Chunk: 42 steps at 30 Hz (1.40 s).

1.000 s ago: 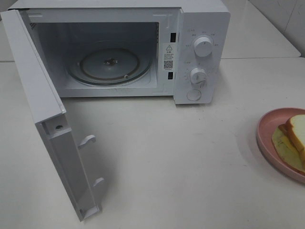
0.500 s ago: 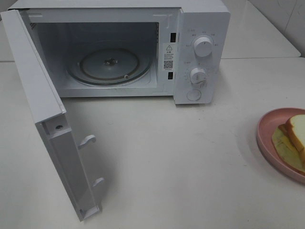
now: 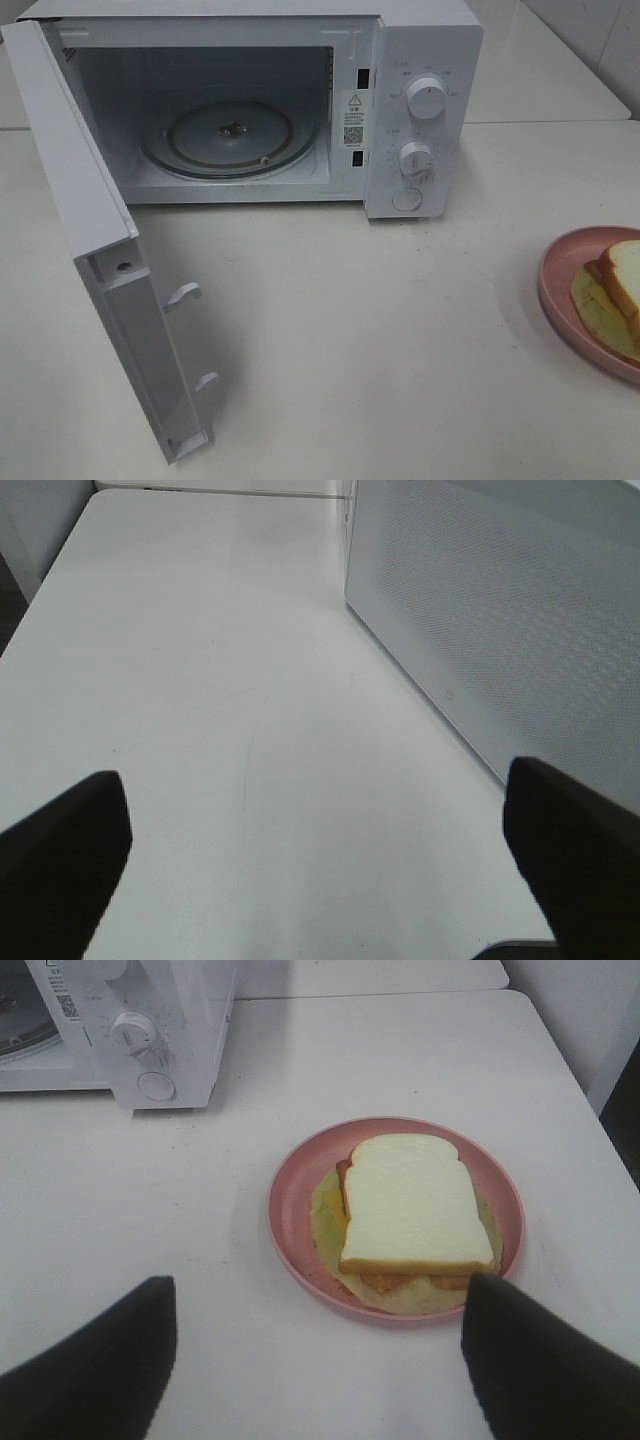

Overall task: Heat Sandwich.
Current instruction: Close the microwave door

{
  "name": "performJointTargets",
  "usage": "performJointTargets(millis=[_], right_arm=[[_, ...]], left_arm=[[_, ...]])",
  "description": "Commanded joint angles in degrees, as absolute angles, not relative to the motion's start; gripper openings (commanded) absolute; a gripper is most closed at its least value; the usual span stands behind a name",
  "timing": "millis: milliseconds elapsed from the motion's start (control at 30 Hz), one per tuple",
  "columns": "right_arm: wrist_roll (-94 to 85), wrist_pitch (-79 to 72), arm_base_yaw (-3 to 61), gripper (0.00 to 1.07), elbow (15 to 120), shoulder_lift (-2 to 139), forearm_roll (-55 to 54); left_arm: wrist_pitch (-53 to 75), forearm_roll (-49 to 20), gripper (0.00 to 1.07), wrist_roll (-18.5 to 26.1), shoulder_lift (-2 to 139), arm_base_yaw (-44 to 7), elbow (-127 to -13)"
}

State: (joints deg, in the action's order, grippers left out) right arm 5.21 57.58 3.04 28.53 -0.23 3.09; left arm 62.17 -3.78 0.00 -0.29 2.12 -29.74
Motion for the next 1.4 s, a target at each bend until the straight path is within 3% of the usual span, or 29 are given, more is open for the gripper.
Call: performJointTargets(millis=[33,1400], right_arm=[[4.8,57.1,2.7,0.76,28.5,-1.8,3.0],[4.8,57.1,2.7,0.76,28.5,-1.8,3.0]], left_arm=[[61.3,-3.7,0.96,0.0,-1.2,1.9,-29.6],[60.3,-4.1,0.95,0.0,-0.3,1.9,-30.6]])
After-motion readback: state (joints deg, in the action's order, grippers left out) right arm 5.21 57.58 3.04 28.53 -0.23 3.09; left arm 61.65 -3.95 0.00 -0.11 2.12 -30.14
